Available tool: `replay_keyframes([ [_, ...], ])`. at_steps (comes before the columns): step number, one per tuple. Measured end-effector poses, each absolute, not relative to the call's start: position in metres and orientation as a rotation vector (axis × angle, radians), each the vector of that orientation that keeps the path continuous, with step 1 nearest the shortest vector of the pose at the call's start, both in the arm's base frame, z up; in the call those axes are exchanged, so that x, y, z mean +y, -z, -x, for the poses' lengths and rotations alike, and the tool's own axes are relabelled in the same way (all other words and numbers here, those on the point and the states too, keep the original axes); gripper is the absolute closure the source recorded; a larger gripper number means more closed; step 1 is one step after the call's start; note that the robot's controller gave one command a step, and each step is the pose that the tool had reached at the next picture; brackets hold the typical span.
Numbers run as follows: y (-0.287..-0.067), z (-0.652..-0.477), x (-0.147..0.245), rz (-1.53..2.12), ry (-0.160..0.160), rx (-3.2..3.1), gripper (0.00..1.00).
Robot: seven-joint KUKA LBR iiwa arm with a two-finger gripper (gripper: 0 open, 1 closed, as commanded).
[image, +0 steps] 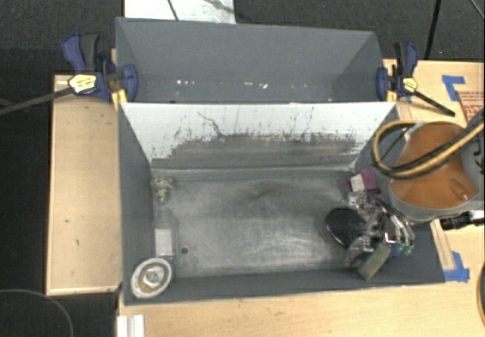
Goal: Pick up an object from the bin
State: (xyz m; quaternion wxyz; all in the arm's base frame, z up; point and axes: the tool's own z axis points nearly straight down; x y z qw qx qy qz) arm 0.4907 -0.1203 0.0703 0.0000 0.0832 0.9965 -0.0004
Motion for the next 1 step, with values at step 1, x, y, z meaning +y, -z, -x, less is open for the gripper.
replay_keyframes([
  [1, -0.0709, -0.4906, -0.1184, -0.264, -0.002, 3.132, 1.00],
])
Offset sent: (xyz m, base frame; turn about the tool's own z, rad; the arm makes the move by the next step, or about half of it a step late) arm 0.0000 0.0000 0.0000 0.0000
